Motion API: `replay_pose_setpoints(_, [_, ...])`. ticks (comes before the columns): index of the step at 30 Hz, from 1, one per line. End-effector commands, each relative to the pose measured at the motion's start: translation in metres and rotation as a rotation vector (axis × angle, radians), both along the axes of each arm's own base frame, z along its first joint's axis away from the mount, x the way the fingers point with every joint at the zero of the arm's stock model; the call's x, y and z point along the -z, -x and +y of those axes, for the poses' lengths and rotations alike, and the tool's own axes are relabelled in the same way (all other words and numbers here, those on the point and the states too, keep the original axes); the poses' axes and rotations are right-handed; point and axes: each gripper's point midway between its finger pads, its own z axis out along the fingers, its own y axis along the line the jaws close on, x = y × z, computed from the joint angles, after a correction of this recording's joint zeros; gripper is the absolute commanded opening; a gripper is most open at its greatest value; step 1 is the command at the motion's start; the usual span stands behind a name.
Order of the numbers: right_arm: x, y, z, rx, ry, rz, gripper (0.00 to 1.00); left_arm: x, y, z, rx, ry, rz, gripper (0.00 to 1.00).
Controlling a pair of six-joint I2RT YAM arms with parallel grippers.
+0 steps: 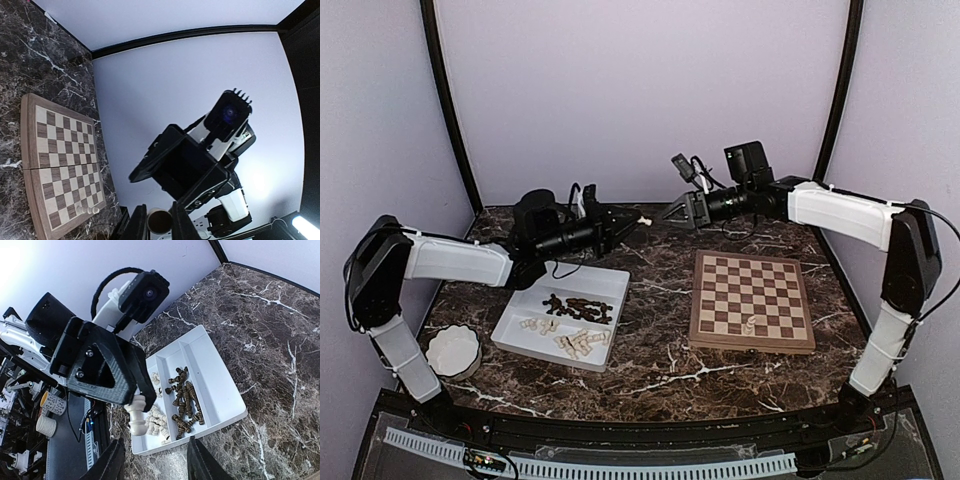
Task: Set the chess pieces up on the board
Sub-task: Pass from the left arm to the right
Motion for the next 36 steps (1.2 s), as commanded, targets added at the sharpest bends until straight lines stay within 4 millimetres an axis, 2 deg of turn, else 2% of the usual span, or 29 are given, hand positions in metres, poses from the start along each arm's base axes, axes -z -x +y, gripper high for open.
replay_pose_setpoints(1, [-0.004,-0.004,0.008,0.007,-0.017,-0.004,0.43,-0.015,0.006,-0.001,0.03,0.09,-0.022,0.11])
replay_pose_setpoints(10, [-0.019,0.024,0.02,-0.136,-0.122,0.032,0.37,-0.014,0.008,-0.005,0.048,0.107,-0.024,0.11])
replay_pose_setpoints(17, [-0.01,0.028,0.027,-0.141,-0.106,0.046,0.34,-0.014,0.011,-0.004,0.054,0.124,-0.024,0.11])
replay_pose_setpoints(27, [-0.007,0.025,0.028,-0.129,-0.101,0.049,0.1,-0.014,0.011,-0.006,0.058,0.129,-0.023,0.11])
replay_pose_setpoints(29, [-0.007,0.024,0.027,-0.123,-0.096,0.042,0.05,-0.013,0.011,-0.007,0.062,0.12,-0.025,0.14])
replay_pose_setpoints(32, [-0.007,0.021,0.022,-0.11,-0.065,-0.002,0.0,-0.005,0.01,-0.007,0.058,0.083,-0.009,0.27])
replay_pose_setpoints(34, [-0.007,0.017,0.011,-0.098,-0.022,-0.07,0.0,-0.002,0.01,-0.005,0.052,0.045,-0.016,0.36])
replay_pose_setpoints(36, [-0.004,0.009,-0.009,-0.067,0.042,-0.146,0.0,0.003,0.011,-0.003,0.054,-0.006,-0.027,0.45])
